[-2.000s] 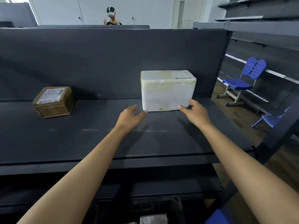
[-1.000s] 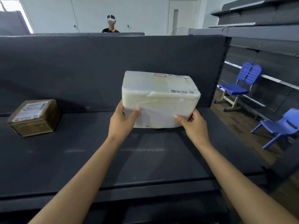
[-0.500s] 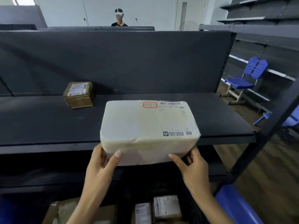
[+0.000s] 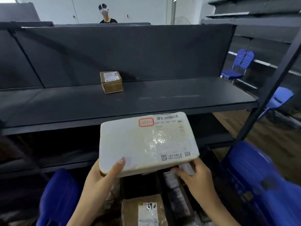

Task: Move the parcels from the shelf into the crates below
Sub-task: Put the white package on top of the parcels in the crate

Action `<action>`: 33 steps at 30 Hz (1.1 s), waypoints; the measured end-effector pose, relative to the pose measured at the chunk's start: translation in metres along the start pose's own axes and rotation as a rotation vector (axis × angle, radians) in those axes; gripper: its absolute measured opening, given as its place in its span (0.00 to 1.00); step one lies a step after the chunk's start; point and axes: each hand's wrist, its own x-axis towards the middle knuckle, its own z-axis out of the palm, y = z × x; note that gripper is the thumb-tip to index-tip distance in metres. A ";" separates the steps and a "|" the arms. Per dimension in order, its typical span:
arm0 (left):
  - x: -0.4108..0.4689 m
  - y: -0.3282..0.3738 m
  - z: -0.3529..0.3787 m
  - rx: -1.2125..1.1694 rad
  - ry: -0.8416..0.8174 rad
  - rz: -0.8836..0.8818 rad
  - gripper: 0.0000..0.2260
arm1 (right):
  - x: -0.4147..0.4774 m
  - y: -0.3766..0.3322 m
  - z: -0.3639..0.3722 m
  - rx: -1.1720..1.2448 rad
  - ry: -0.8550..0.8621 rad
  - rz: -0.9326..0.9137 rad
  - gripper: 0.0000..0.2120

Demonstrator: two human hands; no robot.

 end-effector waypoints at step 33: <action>-0.076 -0.063 -0.116 0.057 -0.005 -0.019 0.18 | -0.090 -0.061 0.053 0.222 -0.365 0.296 0.22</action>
